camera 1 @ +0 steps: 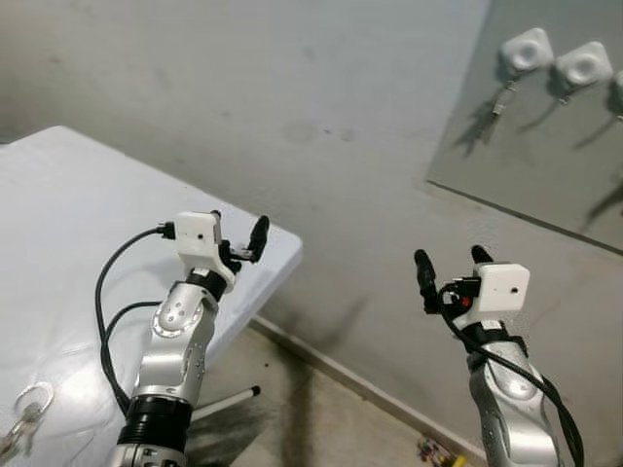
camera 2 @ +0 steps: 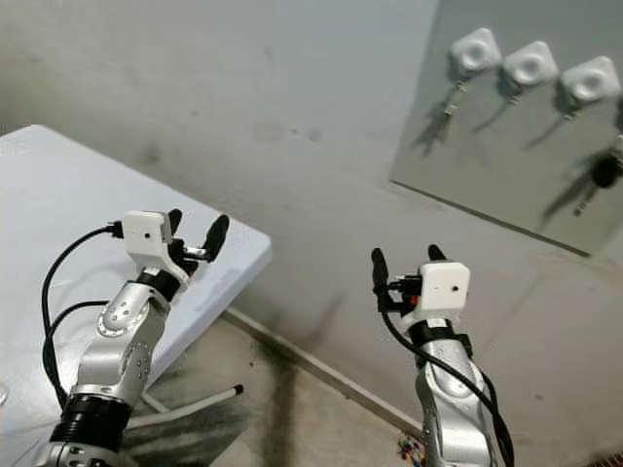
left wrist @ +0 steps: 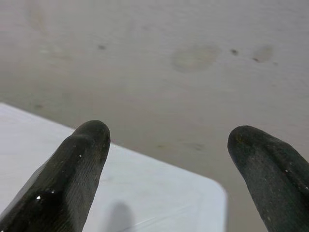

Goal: Hang keys on a hook

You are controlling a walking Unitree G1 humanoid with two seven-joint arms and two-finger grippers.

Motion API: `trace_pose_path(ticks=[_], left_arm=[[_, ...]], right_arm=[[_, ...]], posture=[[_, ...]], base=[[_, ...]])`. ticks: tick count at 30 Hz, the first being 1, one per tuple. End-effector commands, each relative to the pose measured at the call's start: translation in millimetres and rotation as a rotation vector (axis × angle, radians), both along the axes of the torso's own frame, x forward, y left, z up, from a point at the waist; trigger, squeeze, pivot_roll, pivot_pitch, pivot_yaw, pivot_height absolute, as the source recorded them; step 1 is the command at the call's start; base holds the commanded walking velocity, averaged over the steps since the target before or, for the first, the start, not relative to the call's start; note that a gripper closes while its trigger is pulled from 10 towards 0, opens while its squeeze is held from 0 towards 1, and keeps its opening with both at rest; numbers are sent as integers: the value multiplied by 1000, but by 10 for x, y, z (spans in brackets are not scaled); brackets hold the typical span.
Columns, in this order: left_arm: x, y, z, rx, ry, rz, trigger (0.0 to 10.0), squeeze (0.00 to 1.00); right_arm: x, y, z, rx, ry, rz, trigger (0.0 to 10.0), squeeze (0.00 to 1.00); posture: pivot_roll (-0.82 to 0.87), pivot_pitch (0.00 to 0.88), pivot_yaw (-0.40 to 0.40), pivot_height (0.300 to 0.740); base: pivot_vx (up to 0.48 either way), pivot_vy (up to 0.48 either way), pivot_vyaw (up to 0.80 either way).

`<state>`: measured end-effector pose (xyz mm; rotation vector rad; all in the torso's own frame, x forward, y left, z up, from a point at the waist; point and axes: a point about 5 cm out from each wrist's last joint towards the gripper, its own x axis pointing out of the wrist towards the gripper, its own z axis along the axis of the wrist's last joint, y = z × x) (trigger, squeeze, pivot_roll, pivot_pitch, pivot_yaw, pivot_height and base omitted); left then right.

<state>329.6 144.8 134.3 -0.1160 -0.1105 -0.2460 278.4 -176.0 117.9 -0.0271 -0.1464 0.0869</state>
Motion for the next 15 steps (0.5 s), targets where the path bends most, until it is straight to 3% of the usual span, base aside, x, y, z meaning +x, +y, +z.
trace_pose_path(ticks=[1, 15], left_arm=[[21, -48, 27, 18, -2, -11, 10000, 0], [67, -82, 53, 28, 2, -4, 10000, 0]], right_arm=[[5, -35, 58, -5, -15, -18, 10000, 0], [47, -58, 117, -6, -21, -30, 10000, 0]], posture=[[-22, 0, -20, 711], [-23, 0, -20, 711]], base=[[0, 0, 800], [0, 0, 800]])
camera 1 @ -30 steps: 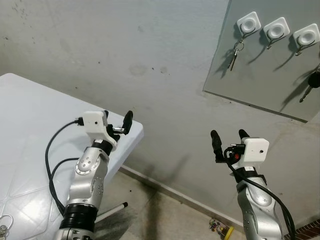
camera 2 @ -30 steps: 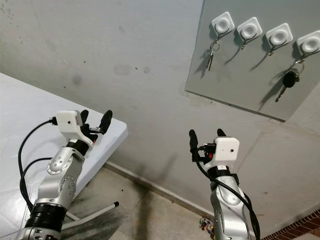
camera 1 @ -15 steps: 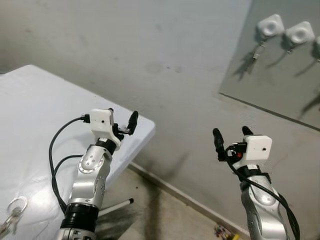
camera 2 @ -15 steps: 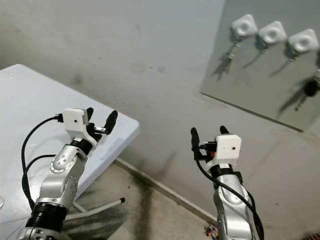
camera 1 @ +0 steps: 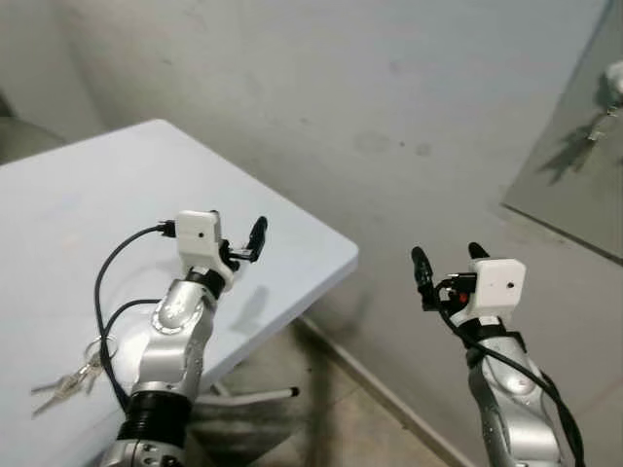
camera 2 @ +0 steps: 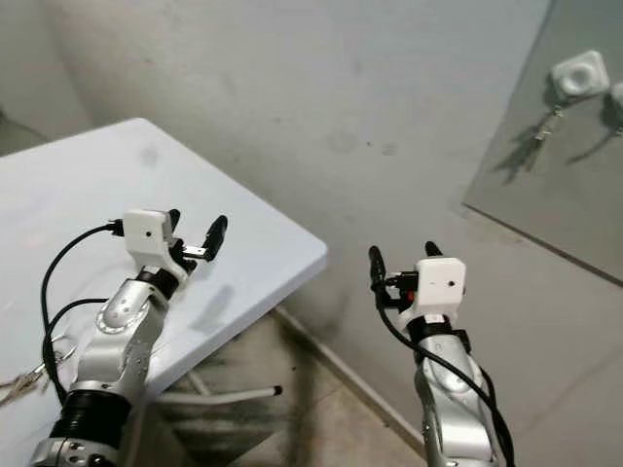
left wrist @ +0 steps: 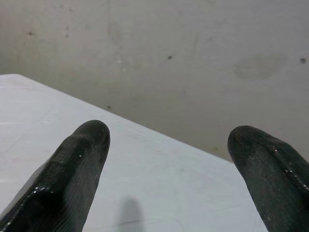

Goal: Hang keys on a hook

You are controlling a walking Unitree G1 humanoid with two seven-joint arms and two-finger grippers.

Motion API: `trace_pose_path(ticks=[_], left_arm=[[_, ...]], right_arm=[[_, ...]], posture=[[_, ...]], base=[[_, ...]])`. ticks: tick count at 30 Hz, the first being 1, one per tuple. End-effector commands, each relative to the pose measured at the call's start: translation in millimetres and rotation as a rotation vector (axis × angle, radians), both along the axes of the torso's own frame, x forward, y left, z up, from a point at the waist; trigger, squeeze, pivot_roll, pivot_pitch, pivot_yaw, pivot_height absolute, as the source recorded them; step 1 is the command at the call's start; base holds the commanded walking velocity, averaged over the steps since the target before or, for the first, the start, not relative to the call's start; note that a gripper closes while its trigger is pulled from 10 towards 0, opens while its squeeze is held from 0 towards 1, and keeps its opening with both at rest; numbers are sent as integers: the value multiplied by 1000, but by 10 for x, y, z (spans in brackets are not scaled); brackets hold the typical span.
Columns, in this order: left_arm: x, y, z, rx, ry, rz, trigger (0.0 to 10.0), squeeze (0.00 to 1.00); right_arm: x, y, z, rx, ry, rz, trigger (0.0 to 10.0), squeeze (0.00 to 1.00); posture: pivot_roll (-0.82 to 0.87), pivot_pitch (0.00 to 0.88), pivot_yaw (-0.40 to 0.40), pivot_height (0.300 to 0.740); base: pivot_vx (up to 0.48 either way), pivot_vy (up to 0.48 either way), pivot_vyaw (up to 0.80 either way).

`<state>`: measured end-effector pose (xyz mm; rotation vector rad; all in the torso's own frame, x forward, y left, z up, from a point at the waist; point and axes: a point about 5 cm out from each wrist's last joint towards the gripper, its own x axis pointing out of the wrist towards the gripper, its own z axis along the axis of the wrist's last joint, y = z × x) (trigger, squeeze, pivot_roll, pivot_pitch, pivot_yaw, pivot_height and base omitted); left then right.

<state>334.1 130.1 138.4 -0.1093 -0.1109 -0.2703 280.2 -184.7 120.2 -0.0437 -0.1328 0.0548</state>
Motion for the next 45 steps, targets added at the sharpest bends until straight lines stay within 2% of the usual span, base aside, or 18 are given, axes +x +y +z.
trace_pose_path(ticks=[1, 28, 36, 45], left_arm=[[24, 63, 11, 19, 6, 19, 10000, 0], [-11, -5, -48, -3, 41, -6, 10000, 0], [-3, 2, -53, -31, 53, 2, 10000, 0], [8, 14, -56, -33, 59, 5, 10000, 0]], right_arm=[[32, 29, 97, 8, -34, 4, 10000, 0], [45, 38, 126, -1, -26, 26, 10000, 0], [41, 46, 126, 41, -27, 33, 10000, 0], [32, 61, 121, 49, -24, 41, 10000, 0]], posture=[[-23, 0, -20, 711], [-19, 0, -30, 711], [-20, 0, -33, 711], [-19, 0, -35, 711]], base=[[0, 0, 800], [0, 0, 800], [0, 0, 0], [0, 334, 0]])
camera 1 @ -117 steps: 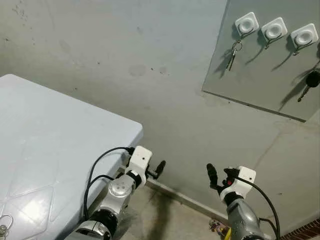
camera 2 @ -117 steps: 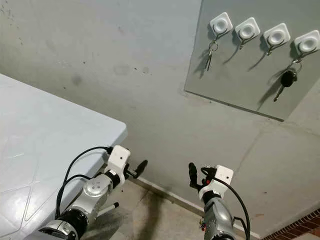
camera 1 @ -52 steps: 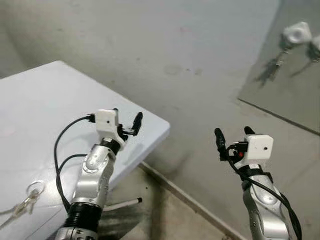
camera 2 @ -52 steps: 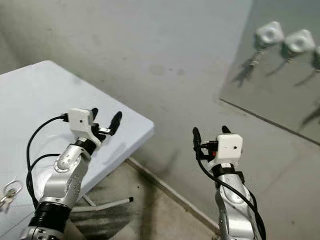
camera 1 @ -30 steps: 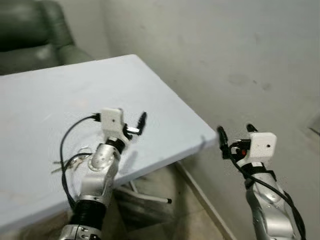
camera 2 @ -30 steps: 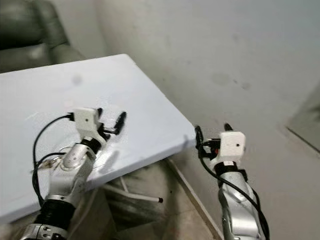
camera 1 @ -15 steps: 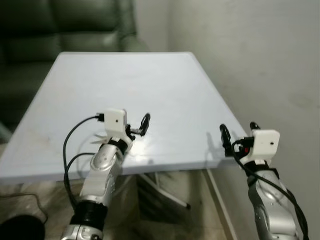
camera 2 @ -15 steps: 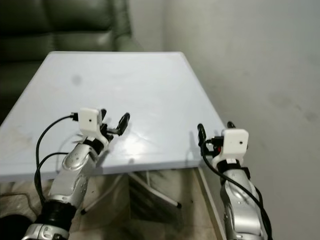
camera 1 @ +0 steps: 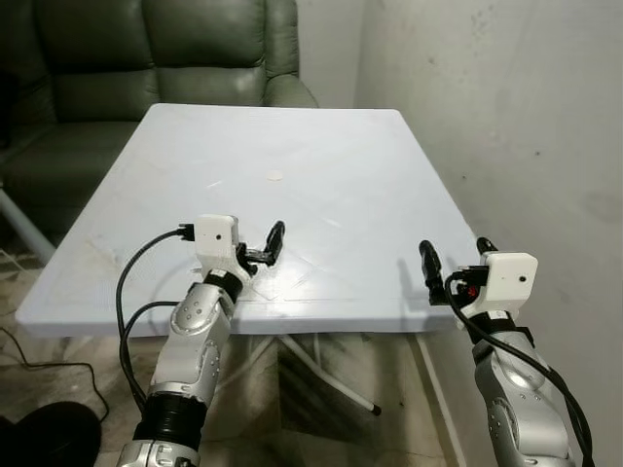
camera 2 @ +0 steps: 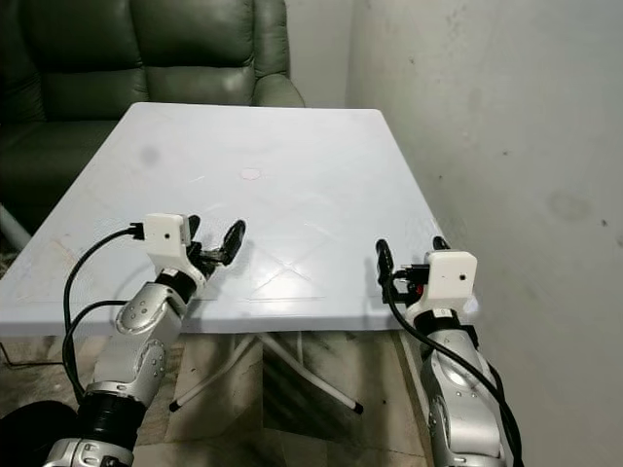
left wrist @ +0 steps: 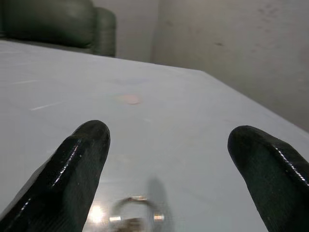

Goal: Hang keys on a hook

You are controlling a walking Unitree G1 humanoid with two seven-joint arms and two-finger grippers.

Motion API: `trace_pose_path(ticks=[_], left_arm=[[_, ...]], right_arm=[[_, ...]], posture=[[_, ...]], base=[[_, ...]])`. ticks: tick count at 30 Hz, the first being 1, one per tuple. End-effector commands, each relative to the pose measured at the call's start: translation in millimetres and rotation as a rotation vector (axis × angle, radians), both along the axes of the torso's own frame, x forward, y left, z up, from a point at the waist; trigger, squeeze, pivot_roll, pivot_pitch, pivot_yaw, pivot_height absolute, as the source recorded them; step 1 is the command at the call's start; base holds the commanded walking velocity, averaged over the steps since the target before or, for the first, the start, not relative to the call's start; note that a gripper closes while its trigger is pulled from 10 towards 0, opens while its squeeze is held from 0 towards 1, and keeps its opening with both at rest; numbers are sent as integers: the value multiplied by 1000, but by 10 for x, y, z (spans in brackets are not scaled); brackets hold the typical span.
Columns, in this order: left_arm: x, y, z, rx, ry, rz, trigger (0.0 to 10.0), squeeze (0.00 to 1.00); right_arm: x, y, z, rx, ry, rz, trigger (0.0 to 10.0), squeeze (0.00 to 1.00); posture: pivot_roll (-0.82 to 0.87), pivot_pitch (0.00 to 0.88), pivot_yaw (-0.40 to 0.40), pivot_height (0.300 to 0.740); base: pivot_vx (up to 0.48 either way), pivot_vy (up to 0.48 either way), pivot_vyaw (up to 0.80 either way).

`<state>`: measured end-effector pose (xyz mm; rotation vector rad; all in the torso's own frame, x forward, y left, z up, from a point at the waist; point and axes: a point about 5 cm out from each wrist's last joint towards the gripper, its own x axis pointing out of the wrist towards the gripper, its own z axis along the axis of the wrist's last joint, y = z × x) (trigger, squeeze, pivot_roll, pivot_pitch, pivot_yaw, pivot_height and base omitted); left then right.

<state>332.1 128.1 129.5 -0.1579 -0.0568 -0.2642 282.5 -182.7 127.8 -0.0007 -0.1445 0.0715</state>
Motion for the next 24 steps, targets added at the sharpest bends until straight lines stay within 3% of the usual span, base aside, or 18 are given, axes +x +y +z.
trace_pose_path(ticks=[1, 24], left_arm=[[28, 33, 32, 8, -1, 4, 10000, 0], [25, 19, 24, 11, 4, -3, 10000, 0]], right_arm=[[7, 41, 44, 7, -14, 21, 10000, 0], [-12, 56, 34, 14, -8, 36, 10000, 0]], posture=[[-19, 0, -35, 711], [-18, 0, -38, 711]], base=[[0, 409, 0], [0, 412, 0]])
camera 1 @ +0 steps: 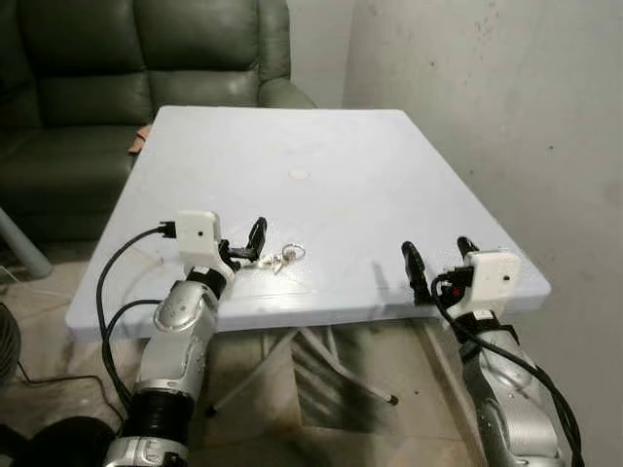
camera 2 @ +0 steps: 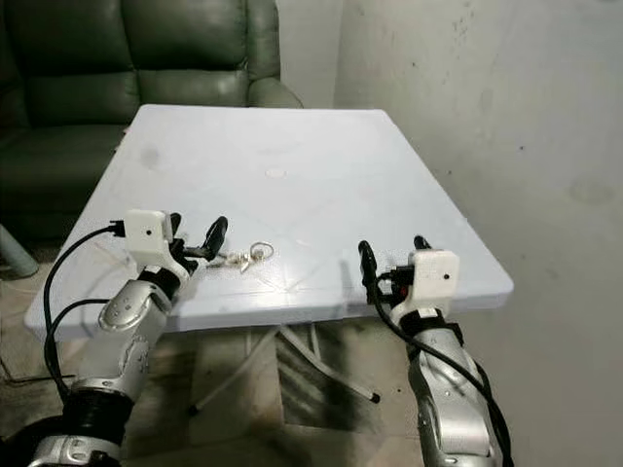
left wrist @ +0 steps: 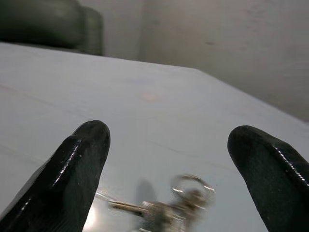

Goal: Hang keys on a hook

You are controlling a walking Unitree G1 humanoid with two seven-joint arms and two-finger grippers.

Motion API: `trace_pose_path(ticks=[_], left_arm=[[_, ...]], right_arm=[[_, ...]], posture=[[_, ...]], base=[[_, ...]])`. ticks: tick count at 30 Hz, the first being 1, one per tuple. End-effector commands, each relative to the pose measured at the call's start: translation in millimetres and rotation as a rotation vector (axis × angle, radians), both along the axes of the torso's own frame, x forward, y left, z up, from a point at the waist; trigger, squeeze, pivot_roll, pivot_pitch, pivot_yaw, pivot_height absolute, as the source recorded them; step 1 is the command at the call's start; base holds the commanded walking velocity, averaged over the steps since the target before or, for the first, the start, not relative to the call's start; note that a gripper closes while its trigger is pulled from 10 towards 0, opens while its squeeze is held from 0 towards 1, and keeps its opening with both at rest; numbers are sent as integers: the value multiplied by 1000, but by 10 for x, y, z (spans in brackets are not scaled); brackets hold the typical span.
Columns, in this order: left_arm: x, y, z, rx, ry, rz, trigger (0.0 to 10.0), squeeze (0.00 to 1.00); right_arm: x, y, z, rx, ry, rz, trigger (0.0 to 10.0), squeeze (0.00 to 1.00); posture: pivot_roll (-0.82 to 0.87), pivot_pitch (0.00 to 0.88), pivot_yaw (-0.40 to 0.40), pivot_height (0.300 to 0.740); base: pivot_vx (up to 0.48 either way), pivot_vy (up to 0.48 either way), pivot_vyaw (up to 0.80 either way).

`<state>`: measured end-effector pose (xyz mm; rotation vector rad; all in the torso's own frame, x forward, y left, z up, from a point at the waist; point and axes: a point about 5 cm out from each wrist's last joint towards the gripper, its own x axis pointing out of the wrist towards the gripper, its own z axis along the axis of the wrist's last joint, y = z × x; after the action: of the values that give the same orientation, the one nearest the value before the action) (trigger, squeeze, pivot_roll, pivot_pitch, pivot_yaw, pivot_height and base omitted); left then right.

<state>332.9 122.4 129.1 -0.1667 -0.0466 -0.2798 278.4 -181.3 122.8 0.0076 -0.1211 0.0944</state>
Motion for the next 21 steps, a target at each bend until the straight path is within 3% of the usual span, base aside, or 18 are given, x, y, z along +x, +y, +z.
trace_pose_path(ticks=[1, 7, 9, 21], left_arm=[[18, 76, 28, 19, -6, 13, 10000, 0], [16, 73, 28, 21, -6, 13, 10000, 0], [18, 69, 32, 18, -7, 19, 10000, 0], [20, 53, 29, 20, 4, 26, 10000, 0]], right_arm=[[30, 43, 81, 8, -29, 12, 10000, 0], [30, 50, 81, -25, -23, 17, 10000, 0], [28, 55, 81, -30, -21, 23, 10000, 0], [24, 38, 77, -36, -13, 18, 10000, 0]], posture=[[-18, 0, -38, 711], [-20, 0, -37, 711], [-20, 0, -38, 711], [-22, 0, -39, 711]], base=[[0, 412, 0], [0, 412, 0], [0, 0, 0], [0, 0, 775]])
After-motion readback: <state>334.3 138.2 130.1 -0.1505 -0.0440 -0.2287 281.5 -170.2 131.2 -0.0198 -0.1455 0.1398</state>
